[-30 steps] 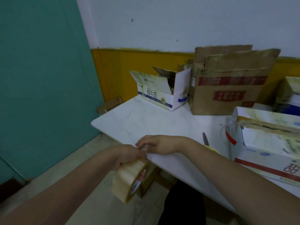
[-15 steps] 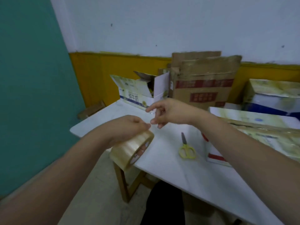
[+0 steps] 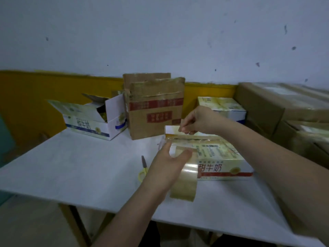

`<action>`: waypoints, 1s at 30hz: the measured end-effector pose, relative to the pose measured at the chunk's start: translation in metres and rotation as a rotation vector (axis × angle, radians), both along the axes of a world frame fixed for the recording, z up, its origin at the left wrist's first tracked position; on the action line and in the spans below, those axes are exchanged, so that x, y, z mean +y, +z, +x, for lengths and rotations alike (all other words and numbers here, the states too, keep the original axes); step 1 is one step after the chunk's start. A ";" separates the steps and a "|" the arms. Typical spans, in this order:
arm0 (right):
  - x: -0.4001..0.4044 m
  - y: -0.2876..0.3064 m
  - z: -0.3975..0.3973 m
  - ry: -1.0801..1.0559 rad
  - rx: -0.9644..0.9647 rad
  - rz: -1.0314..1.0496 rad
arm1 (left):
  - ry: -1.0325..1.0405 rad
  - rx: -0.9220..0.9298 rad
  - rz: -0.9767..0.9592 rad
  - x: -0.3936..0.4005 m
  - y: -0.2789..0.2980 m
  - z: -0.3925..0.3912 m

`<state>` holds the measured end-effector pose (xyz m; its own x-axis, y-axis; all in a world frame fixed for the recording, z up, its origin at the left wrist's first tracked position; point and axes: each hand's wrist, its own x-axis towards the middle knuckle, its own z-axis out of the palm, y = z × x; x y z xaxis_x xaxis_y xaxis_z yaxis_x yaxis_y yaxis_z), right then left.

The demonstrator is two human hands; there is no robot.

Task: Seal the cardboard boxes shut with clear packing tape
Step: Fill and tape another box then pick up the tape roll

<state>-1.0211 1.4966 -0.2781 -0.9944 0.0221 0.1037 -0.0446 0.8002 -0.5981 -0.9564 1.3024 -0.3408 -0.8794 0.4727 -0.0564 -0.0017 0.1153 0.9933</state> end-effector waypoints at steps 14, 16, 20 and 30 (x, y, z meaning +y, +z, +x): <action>0.021 -0.037 -0.043 -0.094 0.096 0.027 | 0.058 -0.171 0.048 0.028 -0.040 0.016; 0.021 -0.044 -0.046 -0.118 0.141 -0.045 | 0.152 -0.212 0.024 0.034 -0.057 0.006; 0.019 -0.060 -0.055 -0.169 0.134 -0.054 | 0.141 -0.122 0.084 0.031 -0.055 -0.005; 0.028 -0.089 -0.063 -0.273 0.146 0.309 | 0.080 -0.285 0.220 0.025 -0.050 -0.010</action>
